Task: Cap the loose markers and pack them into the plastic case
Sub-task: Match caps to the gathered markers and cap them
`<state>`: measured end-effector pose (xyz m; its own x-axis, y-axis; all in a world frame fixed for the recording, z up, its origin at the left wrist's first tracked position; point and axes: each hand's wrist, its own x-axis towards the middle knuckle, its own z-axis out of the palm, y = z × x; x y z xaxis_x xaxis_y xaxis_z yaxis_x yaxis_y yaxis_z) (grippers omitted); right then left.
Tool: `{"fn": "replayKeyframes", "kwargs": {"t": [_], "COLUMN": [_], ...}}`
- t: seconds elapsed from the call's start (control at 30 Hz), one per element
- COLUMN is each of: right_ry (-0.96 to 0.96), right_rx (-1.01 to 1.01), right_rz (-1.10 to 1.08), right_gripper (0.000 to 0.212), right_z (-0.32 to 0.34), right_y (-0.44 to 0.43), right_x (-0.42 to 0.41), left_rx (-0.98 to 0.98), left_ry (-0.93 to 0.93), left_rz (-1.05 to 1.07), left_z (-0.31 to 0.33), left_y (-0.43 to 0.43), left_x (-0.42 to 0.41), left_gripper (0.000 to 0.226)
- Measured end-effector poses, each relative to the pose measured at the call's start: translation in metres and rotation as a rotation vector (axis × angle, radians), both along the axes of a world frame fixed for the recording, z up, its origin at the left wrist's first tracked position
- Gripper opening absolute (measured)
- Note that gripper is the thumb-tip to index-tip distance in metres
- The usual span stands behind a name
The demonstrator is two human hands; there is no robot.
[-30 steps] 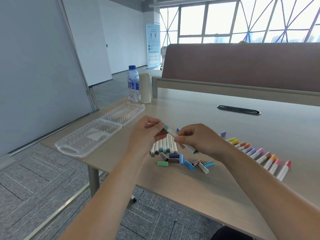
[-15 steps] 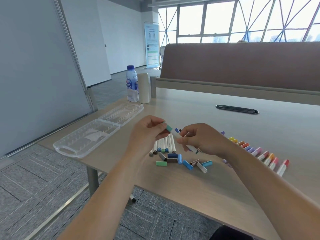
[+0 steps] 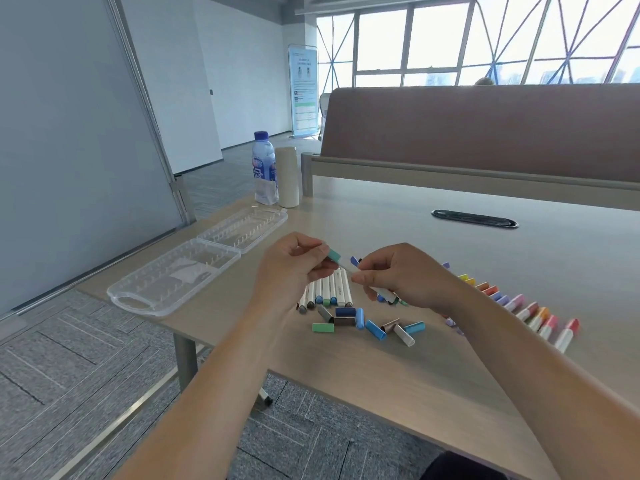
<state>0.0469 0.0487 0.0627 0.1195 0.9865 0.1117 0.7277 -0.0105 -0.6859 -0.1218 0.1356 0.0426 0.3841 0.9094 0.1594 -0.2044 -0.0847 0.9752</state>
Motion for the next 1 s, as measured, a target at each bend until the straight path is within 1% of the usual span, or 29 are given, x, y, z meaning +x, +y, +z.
{"fn": "replayKeyframes", "kwargs": {"t": [0.27, 0.47, 0.7, 0.87, 1.0], "right_ry": [0.015, 0.016, 0.006, -0.03, -0.034], "right_rx": [0.008, 0.026, 0.023, -0.015, -0.053], "right_rz": [-0.004, -0.001, -0.005, -0.003, -0.048], "right_gripper": [0.027, 0.033, 0.031, 0.03, 0.031], "right_z": [0.003, 0.003, 0.004, 0.0, -0.005], "right_y": [0.0, 0.0, 0.0, 0.002, 0.002], "right_x": [-0.005, -0.008, -0.008, -0.007, 0.002], "left_rx": [0.011, -0.039, 0.011, 0.054, -0.013], "left_ry": [0.004, -0.043, 0.012, 0.07, 0.002], "left_rz": [-0.015, -0.021, -0.005, 0.058, 0.137], "left_z": [0.005, 0.006, 0.004, 0.004, 0.006], "left_y": [0.0, -0.002, 0.0, 0.001, 0.01], "left_x": [-0.005, -0.007, -0.008, -0.007, -0.018], "left_gripper": [0.003, 0.008, 0.006, 0.007, 0.006]}}
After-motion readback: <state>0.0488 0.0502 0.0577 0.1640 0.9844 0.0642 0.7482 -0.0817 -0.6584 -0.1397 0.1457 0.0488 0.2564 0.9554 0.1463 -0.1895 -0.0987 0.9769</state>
